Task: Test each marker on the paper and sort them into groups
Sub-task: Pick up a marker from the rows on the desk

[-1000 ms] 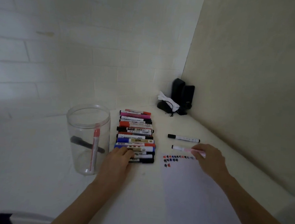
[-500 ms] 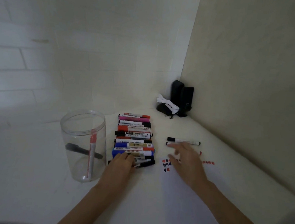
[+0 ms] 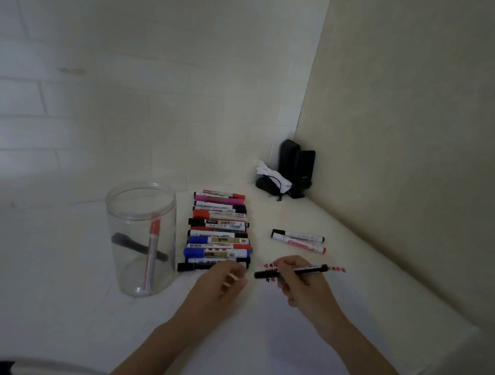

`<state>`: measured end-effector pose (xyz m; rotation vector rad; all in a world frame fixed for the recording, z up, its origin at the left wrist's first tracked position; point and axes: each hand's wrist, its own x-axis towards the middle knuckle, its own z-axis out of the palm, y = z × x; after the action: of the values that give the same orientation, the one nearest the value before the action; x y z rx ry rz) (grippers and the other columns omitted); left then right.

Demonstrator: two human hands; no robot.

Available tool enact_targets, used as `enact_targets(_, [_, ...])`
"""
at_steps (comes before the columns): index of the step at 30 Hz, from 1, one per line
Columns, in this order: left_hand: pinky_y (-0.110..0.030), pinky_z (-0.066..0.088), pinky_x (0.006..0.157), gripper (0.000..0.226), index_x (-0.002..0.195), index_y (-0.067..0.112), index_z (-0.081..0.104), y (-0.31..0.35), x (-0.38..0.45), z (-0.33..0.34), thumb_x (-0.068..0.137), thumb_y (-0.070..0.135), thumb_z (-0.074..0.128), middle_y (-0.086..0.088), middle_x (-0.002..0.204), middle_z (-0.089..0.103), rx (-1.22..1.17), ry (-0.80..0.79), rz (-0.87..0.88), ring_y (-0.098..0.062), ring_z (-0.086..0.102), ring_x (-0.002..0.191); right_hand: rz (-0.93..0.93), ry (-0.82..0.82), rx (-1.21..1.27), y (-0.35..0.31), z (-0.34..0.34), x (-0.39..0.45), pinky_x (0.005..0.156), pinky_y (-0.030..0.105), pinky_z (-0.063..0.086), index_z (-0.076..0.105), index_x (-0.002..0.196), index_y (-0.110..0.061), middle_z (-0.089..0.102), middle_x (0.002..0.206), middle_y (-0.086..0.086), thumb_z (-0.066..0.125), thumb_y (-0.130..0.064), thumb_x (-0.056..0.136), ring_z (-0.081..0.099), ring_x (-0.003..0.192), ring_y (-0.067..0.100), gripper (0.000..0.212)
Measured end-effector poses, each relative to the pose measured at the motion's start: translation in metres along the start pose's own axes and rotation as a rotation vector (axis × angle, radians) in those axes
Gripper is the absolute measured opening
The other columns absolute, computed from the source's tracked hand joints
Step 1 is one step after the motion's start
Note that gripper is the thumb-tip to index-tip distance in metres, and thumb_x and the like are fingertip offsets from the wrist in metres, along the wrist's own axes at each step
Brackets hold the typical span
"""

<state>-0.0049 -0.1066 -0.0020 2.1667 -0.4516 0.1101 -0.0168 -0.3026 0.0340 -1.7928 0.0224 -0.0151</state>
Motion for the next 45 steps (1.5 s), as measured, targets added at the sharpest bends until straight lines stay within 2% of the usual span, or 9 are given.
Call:
enact_targets(4, [-0.003, 0.03, 0.086, 0.029, 0.126, 0.025, 0.049, 0.012, 0.003, 0.017, 0.1, 0.036, 0.043, 0.013, 0.117, 0.051, 0.21, -0.047, 0.246, 0.001, 0.043, 0.102, 0.101, -0.044, 0.116, 0.0, 0.011, -0.01, 0.05, 0.02, 0.037, 0.066, 0.086, -0.009, 0.059, 0.065, 0.003, 0.065, -0.023, 0.092, 0.048, 0.056, 0.009, 0.016])
enact_targets(10, [-0.018, 0.04, 0.073, 0.016, 0.106, 0.021, 0.048, 0.007, 0.01, 0.024, 0.104, 0.026, 0.033, 0.005, 0.095, 0.054, 0.269, -0.12, 0.198, -0.009, 0.049, 0.083, 0.065, -0.047, 0.1, 0.004, 0.017, -0.014, 0.053, 0.02, 0.038, 0.066, 0.075, -0.012, 0.054, 0.061, -0.001, 0.065, -0.029, 0.091, 0.047, 0.056, 0.009, 0.023])
enact_targets(14, [-0.008, 0.037, 0.068, 0.022, 0.108, 0.017, 0.05, 0.014, 0.007, 0.023, 0.104, 0.027, 0.031, 0.009, 0.091, 0.053, 0.203, -0.131, 0.241, -0.001, 0.049, 0.073, 0.022, -0.085, 0.075, -0.001, 0.018, -0.014, 0.052, 0.018, 0.039, 0.065, 0.078, -0.005, 0.057, 0.062, 0.002, 0.059, -0.028, 0.095, 0.049, 0.054, 0.008, 0.029])
enact_targets(21, [-0.014, 0.038, 0.055, 0.014, 0.11, 0.049, 0.044, 0.018, 0.014, 0.013, 0.099, 0.041, 0.043, 0.012, 0.07, 0.051, 0.045, -0.159, 0.23, -0.001, 0.049, 0.06, 0.003, -0.059, 0.142, -0.007, 0.001, -0.013, 0.054, 0.022, 0.043, 0.061, 0.086, -0.004, 0.061, 0.067, 0.007, 0.057, -0.018, 0.096, 0.053, 0.059, 0.01, 0.018])
enact_targets(24, [-0.009, 0.036, 0.069, 0.044, 0.128, 0.043, 0.038, 0.012, 0.019, 0.011, 0.089, 0.057, 0.052, 0.02, 0.089, 0.046, 0.151, -0.164, 0.084, 0.003, 0.046, 0.076, 0.074, 0.107, 0.288, -0.004, -0.019, -0.004, 0.053, 0.023, 0.043, 0.068, 0.093, -0.007, 0.072, 0.079, 0.012, 0.055, -0.016, 0.097, 0.059, 0.063, 0.014, 0.016])
enact_targets(27, [-0.02, 0.04, 0.085, 0.05, 0.129, 0.042, 0.043, 0.002, 0.023, 0.016, 0.086, 0.068, 0.042, 0.013, 0.111, 0.046, 0.375, -0.178, 0.187, -0.005, 0.044, 0.099, 0.105, 0.188, 0.229, 0.005, -0.038, 0.009, 0.052, 0.022, 0.045, 0.071, 0.097, -0.008, 0.075, 0.084, 0.013, 0.057, -0.018, 0.096, 0.063, 0.065, 0.015, 0.017])
enact_targets(35, [-0.024, 0.027, 0.07, 0.052, 0.133, 0.047, 0.042, -0.006, 0.038, 0.038, 0.089, 0.071, 0.028, 0.008, 0.094, 0.039, 0.585, -0.209, 0.35, -0.009, 0.036, 0.087, -0.046, 0.239, -0.193, 0.033, -0.03, 0.044, 0.055, 0.026, 0.043, 0.063, 0.072, -0.017, 0.063, 0.055, -0.004, 0.066, -0.028, 0.091, 0.056, 0.049, 0.007, 0.022])
enact_targets(39, [-0.026, 0.028, 0.073, 0.053, 0.132, 0.046, 0.044, -0.011, 0.038, 0.041, 0.089, 0.072, 0.028, 0.008, 0.093, 0.038, 0.554, -0.2, 0.34, -0.009, 0.036, 0.087, -0.077, 0.293, -0.241, 0.051, -0.021, 0.044, 0.059, 0.013, 0.048, 0.065, 0.078, -0.018, 0.067, 0.056, -0.009, 0.07, -0.023, 0.088, 0.064, 0.056, -0.001, 0.012])
enact_targets(45, [-0.027, 0.028, 0.076, 0.054, 0.135, 0.046, 0.039, -0.01, 0.038, 0.04, 0.089, 0.072, 0.025, 0.009, 0.096, 0.034, 0.562, -0.217, 0.319, -0.008, 0.032, 0.09, -0.071, 0.269, -0.176, 0.053, -0.022, 0.045, 0.058, 0.016, 0.052, 0.07, 0.079, -0.015, 0.072, 0.065, -0.004, 0.075, -0.016, 0.082, 0.068, 0.061, 0.008, 0.006])
